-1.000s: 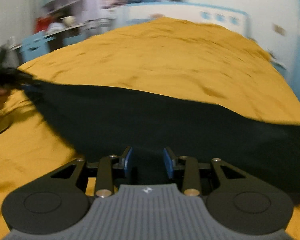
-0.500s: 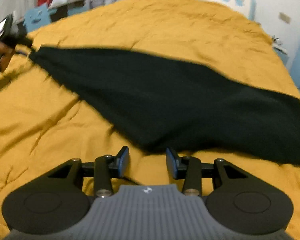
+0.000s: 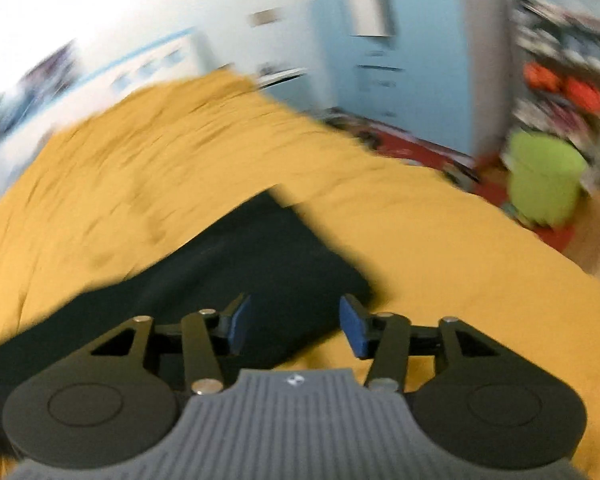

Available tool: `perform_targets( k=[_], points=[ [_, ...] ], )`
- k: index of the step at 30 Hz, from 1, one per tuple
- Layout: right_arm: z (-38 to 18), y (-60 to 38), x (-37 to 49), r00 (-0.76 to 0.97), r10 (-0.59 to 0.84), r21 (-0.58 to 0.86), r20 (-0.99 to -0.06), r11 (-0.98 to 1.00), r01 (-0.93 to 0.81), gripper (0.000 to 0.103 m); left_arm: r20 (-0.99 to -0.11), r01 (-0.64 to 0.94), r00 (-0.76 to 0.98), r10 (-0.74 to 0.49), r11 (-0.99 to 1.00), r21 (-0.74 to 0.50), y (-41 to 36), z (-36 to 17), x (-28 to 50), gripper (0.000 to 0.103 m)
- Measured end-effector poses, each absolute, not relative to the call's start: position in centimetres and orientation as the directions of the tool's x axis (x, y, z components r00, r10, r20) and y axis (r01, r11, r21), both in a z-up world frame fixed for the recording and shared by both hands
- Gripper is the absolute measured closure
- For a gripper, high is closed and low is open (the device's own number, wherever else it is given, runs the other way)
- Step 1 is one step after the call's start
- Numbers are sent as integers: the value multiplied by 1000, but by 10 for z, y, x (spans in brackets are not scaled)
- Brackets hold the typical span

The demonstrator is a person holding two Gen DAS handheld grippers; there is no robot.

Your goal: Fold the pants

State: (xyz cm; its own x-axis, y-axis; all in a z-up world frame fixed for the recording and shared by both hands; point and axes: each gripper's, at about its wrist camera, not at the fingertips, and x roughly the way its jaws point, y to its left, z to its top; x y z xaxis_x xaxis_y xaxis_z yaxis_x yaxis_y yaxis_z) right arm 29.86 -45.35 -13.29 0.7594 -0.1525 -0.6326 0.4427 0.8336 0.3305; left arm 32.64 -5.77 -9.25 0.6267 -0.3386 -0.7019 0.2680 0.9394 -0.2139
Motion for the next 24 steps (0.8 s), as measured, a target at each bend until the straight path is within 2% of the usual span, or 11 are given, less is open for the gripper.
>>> perform_targets(
  k=[1,4,6,7,8,10,14,18,19,22,24],
  points=[
    [-141,-465,298,750,-142,373,-647,798,473,42,-705,283,617,-349,935,-216,-72,-96,326,37],
    [-166,-487,301,773,-2,564,-634,683,464,43,-716,296,601,-355,931,-213,-98,-109,327,37],
    [-178,-483,309,794,36,608,-607,664,435,43,-731,288,594,-336,937,-197,-110,-117,326,37],
    [-181,-479,314,792,30,596,-610,675,434,53,-735,285,594,-327,940,-187,-113,-120,327,37],
    [-185,-475,319,773,-2,552,-635,699,455,77,-738,282,598,-314,944,-173,-117,-124,328,37],
    [-183,-483,324,765,-13,541,-644,699,467,91,-751,274,591,-293,949,-155,-120,-130,329,37],
    [-171,-501,310,819,-54,556,-572,709,435,99,-760,276,584,-285,950,-144,-123,-136,323,37],
    [-191,-500,323,743,-29,472,-669,755,455,99,-765,264,586,-265,956,-129,-124,-137,321,36],
    [-188,-501,319,749,-31,480,-662,750,455,95,-761,261,588,-273,955,-140,-121,-134,321,37],
    [-163,-494,299,769,-145,431,-623,756,492,71,-730,223,620,-288,957,-187,-89,-112,312,40],
    [-144,-475,287,800,-194,375,-568,804,461,71,-699,148,667,-257,965,-214,-49,-97,303,34]
  ],
)
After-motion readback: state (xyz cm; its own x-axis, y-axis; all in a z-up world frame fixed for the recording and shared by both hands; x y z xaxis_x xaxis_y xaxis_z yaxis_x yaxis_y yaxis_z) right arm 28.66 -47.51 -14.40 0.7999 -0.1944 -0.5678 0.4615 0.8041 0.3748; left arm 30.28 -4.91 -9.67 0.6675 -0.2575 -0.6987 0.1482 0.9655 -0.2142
